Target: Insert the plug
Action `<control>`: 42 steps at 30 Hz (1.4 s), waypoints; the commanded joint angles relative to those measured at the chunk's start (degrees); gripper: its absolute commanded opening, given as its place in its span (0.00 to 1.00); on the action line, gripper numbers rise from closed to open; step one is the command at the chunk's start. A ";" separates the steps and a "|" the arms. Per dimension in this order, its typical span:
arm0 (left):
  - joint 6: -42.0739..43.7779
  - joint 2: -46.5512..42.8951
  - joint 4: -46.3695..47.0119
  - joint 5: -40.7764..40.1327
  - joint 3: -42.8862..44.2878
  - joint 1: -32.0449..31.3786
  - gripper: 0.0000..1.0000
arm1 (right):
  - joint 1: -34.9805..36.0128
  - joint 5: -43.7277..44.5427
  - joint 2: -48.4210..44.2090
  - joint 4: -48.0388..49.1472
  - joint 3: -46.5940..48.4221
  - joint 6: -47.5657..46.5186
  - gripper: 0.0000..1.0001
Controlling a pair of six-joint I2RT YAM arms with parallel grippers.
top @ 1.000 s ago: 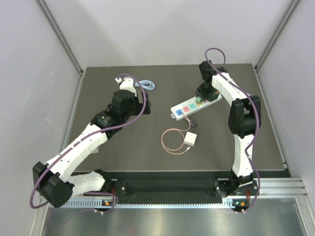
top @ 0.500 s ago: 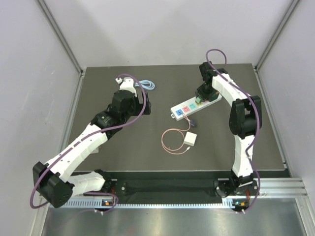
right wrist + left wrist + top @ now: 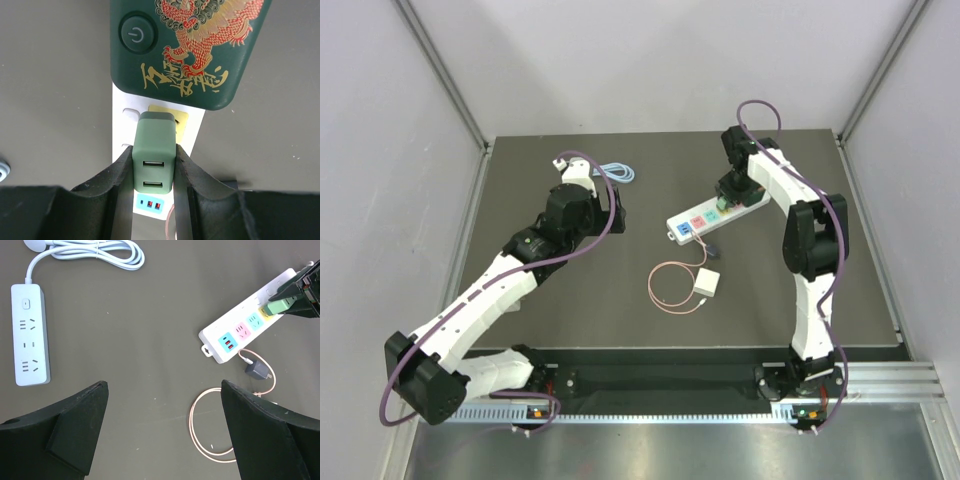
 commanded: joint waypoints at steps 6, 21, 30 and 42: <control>0.85 -2.01 0.98 -2.29 -0.29 0.03 0.99 | 1.04 0.66 7.73 -1.78 1.85 0.62 0.00; 1.11 -1.66 0.53 -3.61 -0.02 0.11 0.98 | 1.31 -0.22 12.39 -0.46 0.71 0.44 0.00; 1.11 -1.40 -0.25 -3.96 0.68 0.11 0.99 | 1.75 -1.10 15.64 -0.37 0.53 -0.26 0.00; 1.20 -1.84 1.06 -3.44 -0.19 0.11 0.98 | 0.96 -1.10 9.68 0.24 8.78 -6.06 0.35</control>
